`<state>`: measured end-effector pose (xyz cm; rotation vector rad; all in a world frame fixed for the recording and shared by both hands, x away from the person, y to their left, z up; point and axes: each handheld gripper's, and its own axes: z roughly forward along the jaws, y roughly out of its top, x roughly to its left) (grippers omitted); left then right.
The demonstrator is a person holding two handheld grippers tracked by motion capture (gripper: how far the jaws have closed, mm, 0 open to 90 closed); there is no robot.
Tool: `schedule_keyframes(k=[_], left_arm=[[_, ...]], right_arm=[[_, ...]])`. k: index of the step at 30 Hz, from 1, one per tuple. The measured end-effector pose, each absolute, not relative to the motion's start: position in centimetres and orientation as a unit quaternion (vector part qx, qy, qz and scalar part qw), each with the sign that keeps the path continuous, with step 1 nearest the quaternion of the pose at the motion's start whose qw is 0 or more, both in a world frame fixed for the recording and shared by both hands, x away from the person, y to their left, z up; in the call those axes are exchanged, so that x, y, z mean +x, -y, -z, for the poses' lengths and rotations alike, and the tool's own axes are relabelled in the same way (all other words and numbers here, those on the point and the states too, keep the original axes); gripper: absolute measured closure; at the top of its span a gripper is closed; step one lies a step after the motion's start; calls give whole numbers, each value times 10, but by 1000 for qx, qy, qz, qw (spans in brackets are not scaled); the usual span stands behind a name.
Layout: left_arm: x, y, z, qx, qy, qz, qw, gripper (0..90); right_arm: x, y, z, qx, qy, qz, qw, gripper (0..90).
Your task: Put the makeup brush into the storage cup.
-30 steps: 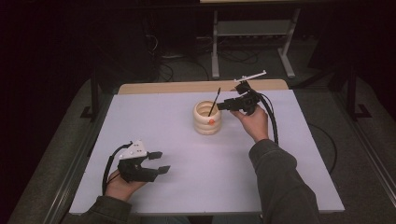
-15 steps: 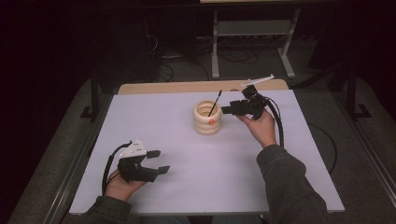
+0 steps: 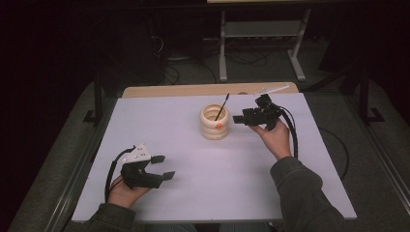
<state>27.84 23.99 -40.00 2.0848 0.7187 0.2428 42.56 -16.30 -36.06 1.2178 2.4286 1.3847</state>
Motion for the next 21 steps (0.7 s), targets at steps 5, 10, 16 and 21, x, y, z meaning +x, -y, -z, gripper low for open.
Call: schedule_keyframes(k=[5, 10, 16, 21], left_arm=[[279, -241, 400, 840, -292, -99, 446, 289], [278, -242, 399, 839, -295, -99, 446, 282], [278, -243, 398, 837, -296, -101, 449, 278], [278, -243, 398, 837, -298, -102, 448, 276]], right_arm=[[419, 167, 363, 396, -796, -455, 48, 350], [413, 171, 362, 394, -794, -461, 52, 320], [404, 176, 364, 389, -794, -463, 59, 290], [399, 178, 365, 389, -794, -463, 59, 279]])
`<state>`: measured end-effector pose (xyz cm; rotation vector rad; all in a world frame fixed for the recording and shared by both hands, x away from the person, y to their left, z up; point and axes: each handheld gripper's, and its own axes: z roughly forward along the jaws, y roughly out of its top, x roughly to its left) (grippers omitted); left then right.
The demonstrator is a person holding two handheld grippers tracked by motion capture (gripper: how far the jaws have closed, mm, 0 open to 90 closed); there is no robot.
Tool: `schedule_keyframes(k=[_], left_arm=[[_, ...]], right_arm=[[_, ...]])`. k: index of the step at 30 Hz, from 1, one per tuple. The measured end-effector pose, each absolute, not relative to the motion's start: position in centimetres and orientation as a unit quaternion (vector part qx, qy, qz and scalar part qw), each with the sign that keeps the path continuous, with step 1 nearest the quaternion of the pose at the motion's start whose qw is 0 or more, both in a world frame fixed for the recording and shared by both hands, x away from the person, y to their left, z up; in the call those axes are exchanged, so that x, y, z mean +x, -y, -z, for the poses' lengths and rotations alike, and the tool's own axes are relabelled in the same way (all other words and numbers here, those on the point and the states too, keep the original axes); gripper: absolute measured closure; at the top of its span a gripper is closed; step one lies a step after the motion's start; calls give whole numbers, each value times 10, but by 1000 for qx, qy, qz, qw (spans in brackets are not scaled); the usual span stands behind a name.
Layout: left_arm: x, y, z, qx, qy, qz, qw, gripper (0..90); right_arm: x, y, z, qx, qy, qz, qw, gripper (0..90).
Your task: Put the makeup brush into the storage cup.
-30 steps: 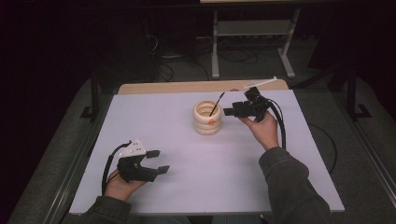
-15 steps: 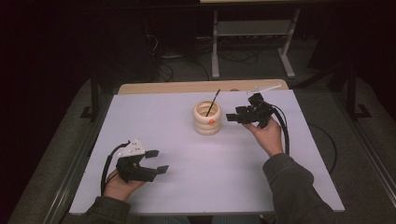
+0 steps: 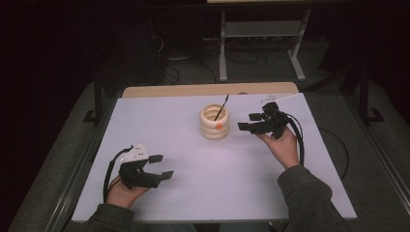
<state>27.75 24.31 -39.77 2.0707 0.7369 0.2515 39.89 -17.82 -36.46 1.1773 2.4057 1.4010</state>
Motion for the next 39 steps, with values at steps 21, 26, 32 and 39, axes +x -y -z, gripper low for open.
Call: schedule_keyframes(k=[21, 26, 32, 39], left_arm=[[277, -245, 397, 831, -306, -106, 453, 250], [278, -246, 397, 834, -305, -106, 448, 249], [276, -247, 397, 831, -310, -103, 450, 248], [277, -248, 396, 829, -313, -106, 451, 243]], right_arm=[[373, 199, 375, 388, -790, -470, 66, 261], [367, 203, 377, 388, -788, -473, 67, 257], [358, 208, 386, 392, -791, -465, 65, 244], [350, 211, 392, 397, -790, -464, 61, 214]])
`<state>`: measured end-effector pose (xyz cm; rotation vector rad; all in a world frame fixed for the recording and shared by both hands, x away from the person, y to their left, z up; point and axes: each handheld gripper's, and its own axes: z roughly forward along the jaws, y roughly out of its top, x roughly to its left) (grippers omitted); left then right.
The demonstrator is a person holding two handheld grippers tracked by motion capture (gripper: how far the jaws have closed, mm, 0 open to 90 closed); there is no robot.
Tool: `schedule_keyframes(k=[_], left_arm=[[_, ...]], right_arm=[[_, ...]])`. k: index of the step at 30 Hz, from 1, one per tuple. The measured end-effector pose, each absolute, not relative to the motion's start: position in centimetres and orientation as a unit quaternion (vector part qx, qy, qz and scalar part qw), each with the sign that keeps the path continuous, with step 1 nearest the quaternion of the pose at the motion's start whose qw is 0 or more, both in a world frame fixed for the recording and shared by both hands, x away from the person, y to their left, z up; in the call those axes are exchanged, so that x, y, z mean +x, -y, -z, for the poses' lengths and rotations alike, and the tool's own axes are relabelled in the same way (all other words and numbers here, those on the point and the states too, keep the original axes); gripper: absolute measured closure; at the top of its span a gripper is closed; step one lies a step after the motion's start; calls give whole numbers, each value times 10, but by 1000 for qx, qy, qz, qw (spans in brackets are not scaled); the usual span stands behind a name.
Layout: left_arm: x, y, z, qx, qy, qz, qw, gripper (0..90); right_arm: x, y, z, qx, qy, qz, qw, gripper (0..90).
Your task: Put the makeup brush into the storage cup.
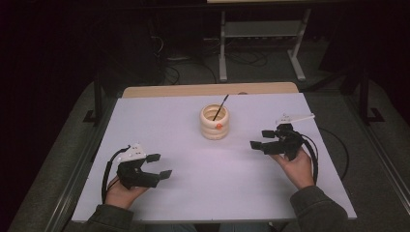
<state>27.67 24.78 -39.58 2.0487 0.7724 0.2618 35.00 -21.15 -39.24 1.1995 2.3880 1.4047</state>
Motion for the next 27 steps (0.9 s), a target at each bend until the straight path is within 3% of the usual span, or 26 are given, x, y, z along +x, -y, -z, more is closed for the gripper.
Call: schedule_keyframes(k=[27], left_arm=[[274, -247, 398, 825, -321, -119, 449, 220]], right_arm=[[310, 223, 410, 403, -784, -466, 71, 175]])
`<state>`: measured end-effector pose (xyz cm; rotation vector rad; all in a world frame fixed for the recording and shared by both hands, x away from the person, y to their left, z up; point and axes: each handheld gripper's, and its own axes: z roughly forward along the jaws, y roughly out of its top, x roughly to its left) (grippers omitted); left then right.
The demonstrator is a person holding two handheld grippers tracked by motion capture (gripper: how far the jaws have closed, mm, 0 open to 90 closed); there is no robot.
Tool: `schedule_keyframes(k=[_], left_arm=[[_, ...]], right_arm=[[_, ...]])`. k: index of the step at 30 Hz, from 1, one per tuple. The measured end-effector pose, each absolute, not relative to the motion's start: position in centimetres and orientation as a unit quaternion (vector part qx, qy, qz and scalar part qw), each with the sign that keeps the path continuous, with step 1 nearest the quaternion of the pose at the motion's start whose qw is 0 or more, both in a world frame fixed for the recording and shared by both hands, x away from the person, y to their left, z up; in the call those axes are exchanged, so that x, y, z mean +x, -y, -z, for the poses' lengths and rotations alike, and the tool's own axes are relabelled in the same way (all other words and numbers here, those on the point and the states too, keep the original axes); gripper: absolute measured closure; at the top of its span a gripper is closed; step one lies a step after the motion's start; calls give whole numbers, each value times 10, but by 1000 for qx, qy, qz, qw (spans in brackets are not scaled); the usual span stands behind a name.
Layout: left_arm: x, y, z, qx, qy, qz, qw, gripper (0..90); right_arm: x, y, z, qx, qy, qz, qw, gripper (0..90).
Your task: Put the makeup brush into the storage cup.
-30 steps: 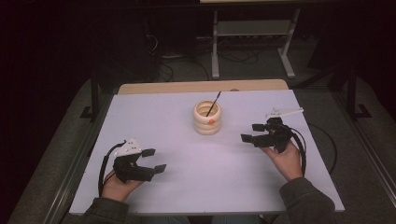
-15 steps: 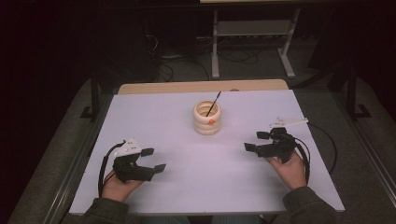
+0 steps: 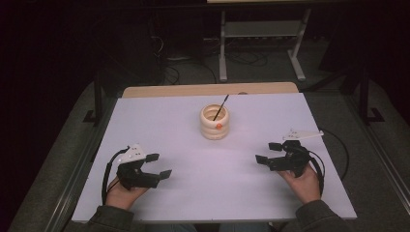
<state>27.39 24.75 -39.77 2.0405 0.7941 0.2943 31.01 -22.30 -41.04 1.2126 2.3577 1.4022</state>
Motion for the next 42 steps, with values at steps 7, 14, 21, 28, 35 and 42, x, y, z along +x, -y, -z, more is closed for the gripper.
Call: schedule_keyframes(k=[7, 14, 21, 28, 35, 42], left_arm=[[273, -247, 399, 826, -319, -122, 449, 221], [271, -247, 402, 825, -323, -117, 449, 220], [268, -250, 403, 823, -326, -116, 450, 217], [266, -251, 405, 826, -324, -115, 447, 217], [266, -251, 406, 825, -325, -110, 449, 216], [267, -250, 407, 829, -320, -108, 446, 215]], right_arm=[[305, 223, 414, 399, -788, -464, 74, 169], [298, 227, 416, 400, -781, -473, 75, 166], [290, 234, 420, 405, -776, -477, 74, 166], [286, 238, 420, 408, -773, -479, 77, 167], [283, 239, 421, 403, -777, -477, 82, 167], [281, 239, 419, 399, -780, -474, 86, 168]])
